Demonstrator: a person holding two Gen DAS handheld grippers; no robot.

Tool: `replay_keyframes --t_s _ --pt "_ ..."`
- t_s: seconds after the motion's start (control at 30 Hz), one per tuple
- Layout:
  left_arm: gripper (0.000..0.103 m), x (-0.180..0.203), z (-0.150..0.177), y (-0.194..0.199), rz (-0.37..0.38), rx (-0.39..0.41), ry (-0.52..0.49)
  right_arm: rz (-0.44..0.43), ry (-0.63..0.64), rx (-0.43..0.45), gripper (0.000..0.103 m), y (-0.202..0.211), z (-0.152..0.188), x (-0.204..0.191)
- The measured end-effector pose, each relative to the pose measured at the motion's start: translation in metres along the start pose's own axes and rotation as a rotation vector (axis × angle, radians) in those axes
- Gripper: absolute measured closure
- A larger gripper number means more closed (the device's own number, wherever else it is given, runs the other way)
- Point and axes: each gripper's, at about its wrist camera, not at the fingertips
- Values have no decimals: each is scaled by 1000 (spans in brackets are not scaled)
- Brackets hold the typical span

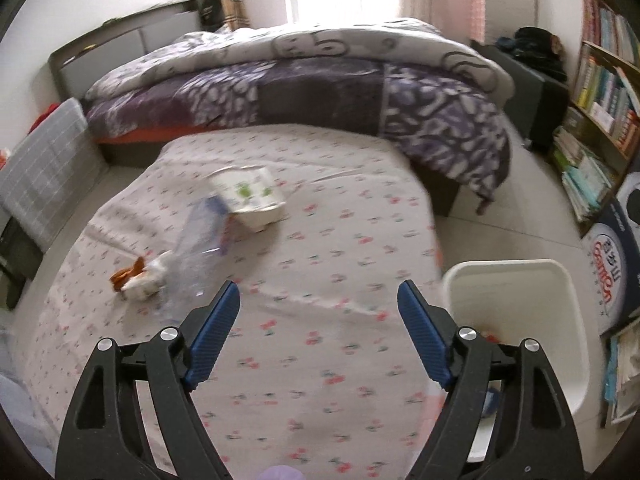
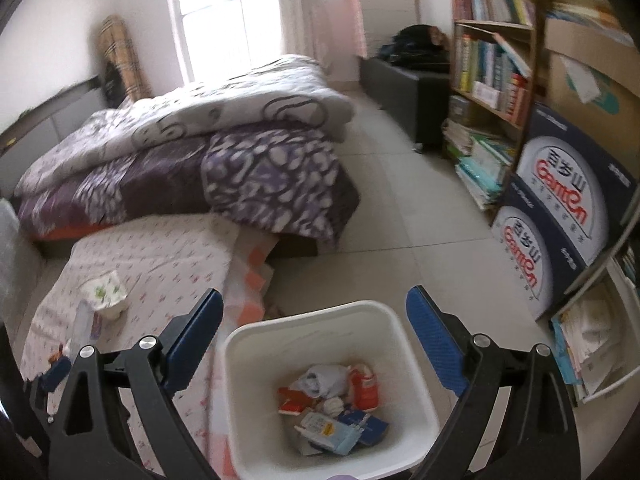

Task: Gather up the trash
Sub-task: 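Move both open tools back over the bed toward the clear plastic bottle, then grasp the clear plastic bottle with the left tool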

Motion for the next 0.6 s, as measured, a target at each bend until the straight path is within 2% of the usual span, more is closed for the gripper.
replay_keyframes --t_s 0.33,0.47,0.6 --pt "22 -70 -13 -47 -128 -57 55 -72 83 -49 13 -13 5 -63" --pt "22 -86 -34 -78 -152 -95 20 -86 117 -61 13 -21 6 -84" --pt "23 -94 -53 -113 -158 -185 -23 -99 130 -84 13 -34 4 -100"
Point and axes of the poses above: each gripper's, at about its wrist camera, not at the fingertips, and y roughly against the way its jaws point, x to its right, z to its underside, and after that the axes turned 12 degrees about y, right-handed
